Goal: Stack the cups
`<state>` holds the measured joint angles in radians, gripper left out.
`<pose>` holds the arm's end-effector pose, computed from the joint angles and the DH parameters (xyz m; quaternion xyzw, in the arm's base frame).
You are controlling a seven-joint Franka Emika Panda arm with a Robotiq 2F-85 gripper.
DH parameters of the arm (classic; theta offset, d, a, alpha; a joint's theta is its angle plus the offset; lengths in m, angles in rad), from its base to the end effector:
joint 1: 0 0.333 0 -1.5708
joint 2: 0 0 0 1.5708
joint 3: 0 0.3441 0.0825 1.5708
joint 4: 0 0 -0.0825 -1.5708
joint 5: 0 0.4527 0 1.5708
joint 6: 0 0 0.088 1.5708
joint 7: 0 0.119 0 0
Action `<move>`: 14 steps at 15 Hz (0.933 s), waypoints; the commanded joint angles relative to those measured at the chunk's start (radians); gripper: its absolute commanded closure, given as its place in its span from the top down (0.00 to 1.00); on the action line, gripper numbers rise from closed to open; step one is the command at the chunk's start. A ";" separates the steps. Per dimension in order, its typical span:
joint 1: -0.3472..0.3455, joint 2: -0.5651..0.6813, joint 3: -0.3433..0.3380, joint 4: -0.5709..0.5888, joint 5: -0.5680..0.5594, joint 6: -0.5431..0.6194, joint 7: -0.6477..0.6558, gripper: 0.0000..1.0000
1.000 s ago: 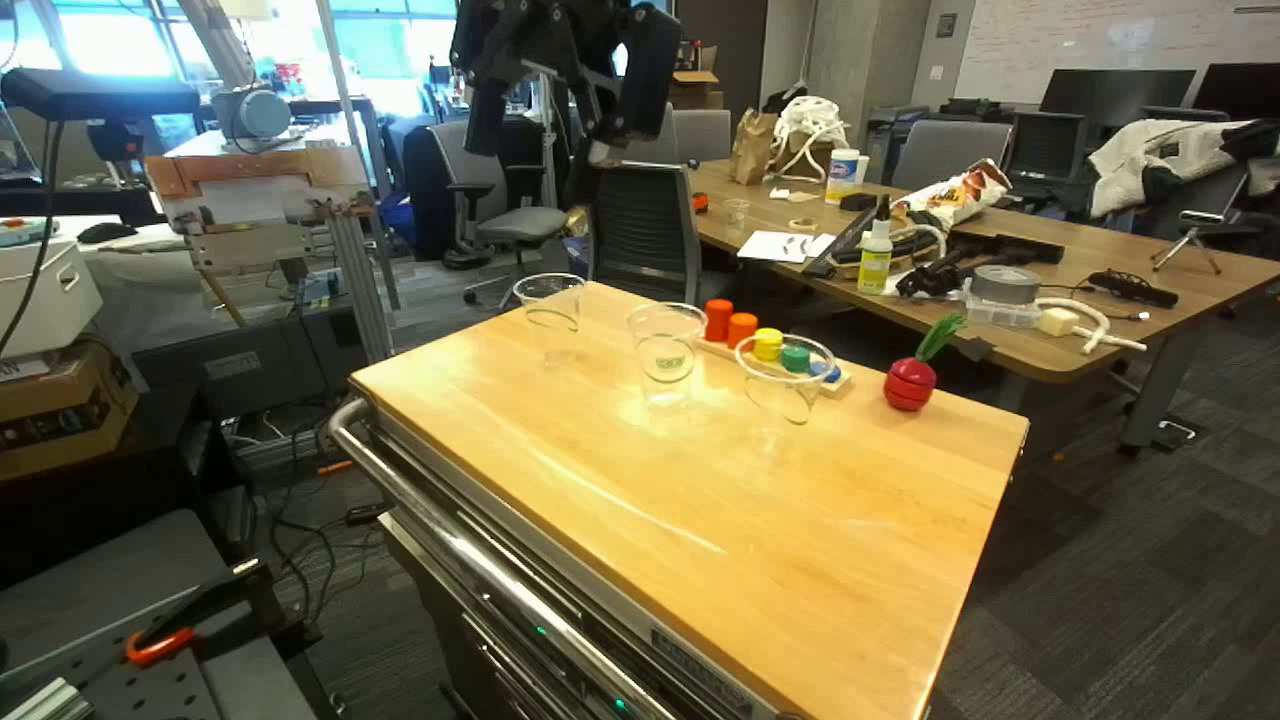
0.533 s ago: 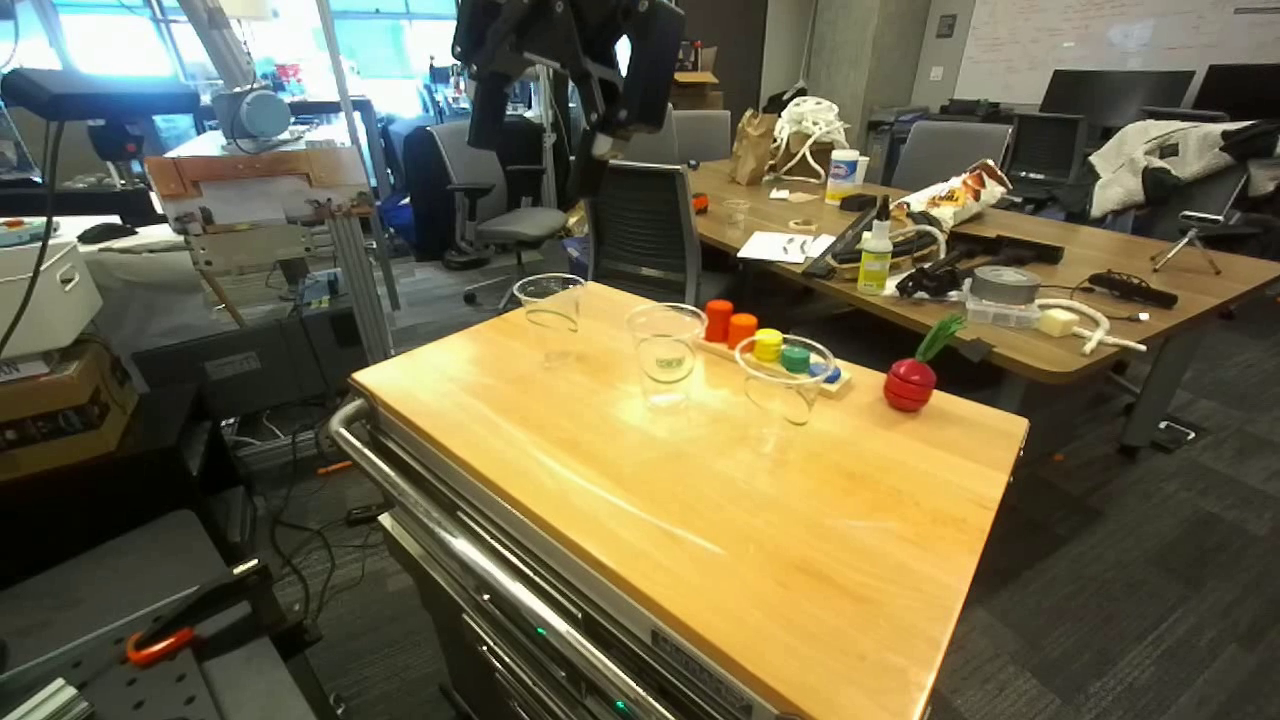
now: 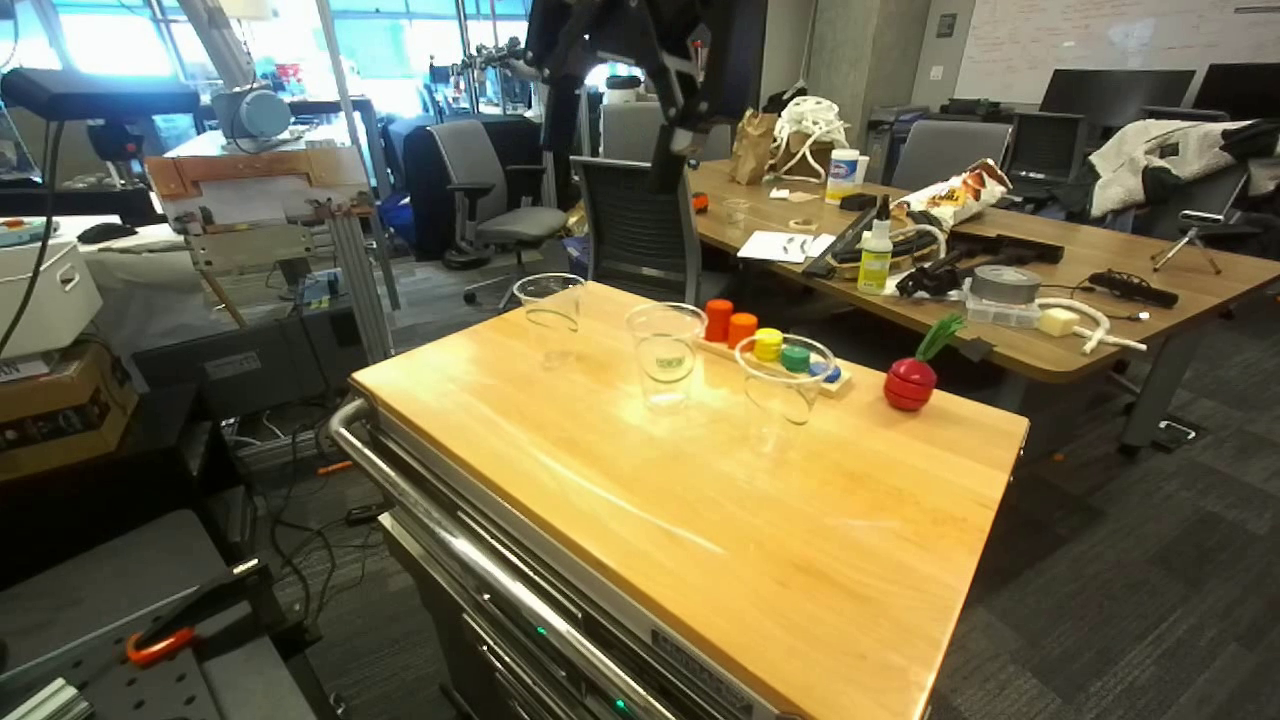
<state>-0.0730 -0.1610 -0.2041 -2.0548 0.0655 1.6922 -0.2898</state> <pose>0.5249 -0.1456 0.4848 -0.9936 -0.0020 0.0849 0.0747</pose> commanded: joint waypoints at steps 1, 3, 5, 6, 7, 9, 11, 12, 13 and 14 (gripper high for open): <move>-0.040 0.111 0.001 0.136 0.010 0.025 0.052 1.00; -0.052 0.171 0.004 0.193 0.030 0.039 0.078 1.00; -0.058 0.227 0.013 0.233 0.043 0.075 0.104 1.00; -0.058 0.257 0.018 0.254 0.042 0.082 0.106 1.00; -0.058 0.284 0.022 0.274 0.042 0.091 0.112 1.00; -0.061 0.340 0.032 0.312 0.038 0.125 0.112 1.00; -0.065 0.391 0.041 0.346 0.030 0.166 0.105 1.00; -0.069 0.412 0.044 0.360 0.033 0.189 0.095 1.00; -0.070 0.432 0.048 0.376 0.026 0.204 0.098 1.00; -0.071 0.456 0.051 0.395 0.023 0.223 0.096 1.00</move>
<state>-0.1203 0.2217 -0.1773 -1.7501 0.0870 1.8829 -0.1907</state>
